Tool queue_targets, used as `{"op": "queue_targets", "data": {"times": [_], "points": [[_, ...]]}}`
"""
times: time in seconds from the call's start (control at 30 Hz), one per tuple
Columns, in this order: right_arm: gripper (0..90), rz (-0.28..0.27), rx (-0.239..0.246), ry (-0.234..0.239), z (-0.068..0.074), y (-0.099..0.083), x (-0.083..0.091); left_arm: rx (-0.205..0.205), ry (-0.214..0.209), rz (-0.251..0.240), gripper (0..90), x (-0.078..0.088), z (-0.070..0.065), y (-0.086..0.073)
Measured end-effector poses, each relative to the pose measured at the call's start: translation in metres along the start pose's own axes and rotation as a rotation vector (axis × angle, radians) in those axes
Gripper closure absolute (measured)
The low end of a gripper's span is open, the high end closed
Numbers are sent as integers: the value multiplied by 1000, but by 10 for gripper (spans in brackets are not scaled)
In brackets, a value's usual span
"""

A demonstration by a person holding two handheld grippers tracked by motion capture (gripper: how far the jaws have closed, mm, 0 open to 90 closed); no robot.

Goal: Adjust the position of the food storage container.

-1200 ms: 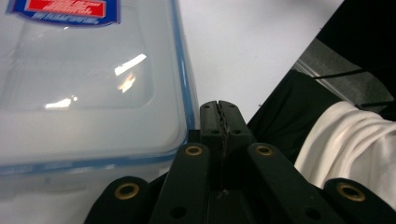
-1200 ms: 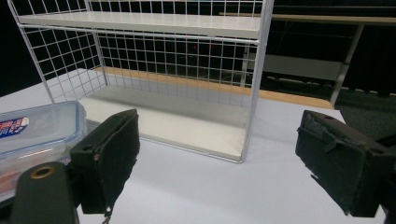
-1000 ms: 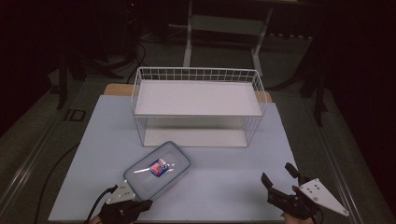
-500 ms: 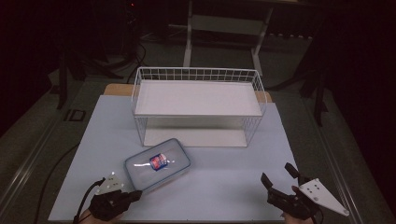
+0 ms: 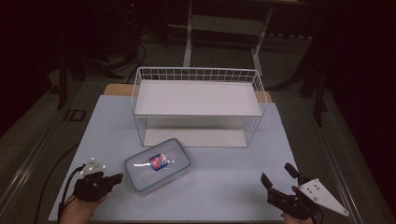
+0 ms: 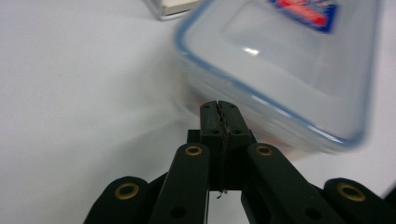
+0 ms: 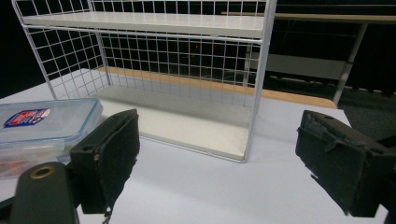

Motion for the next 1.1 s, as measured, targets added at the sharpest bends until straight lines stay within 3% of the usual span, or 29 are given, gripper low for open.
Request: {"op": "queue_targets", "data": {"times": [0.3,0.67,0.77,0.9,0.97,1.03,1.1], "points": [[134,1,0,2,0,-1,0,7,5,26,889,-18,9,0],[134,6,1,6,1,-2,-1,-7,0,20,889,-37,18,18],[134,4,3,8,2,-2,0,-14,-6,20,890,-42,18,23],[134,4,4,9,2,-2,0,-41,-53,5,890,-52,12,28],[134,4,3,9,2,-2,0,-50,-38,17,889,-53,8,28],[134,6,5,9,2,-3,0,-20,-25,13,889,-48,6,28],[134,5,3,11,2,-3,0,-23,-22,9,889,-43,2,28]]}}
Point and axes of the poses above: each handheld gripper's, and its own axes: x roughly backward along the jaws, y roughly out of its top, z roughly to its left, the point moved 10 cm from there along -x, roughly forward along the jaws, and after that the axes turned 15 degrees about -y, right-handed, at the moved point
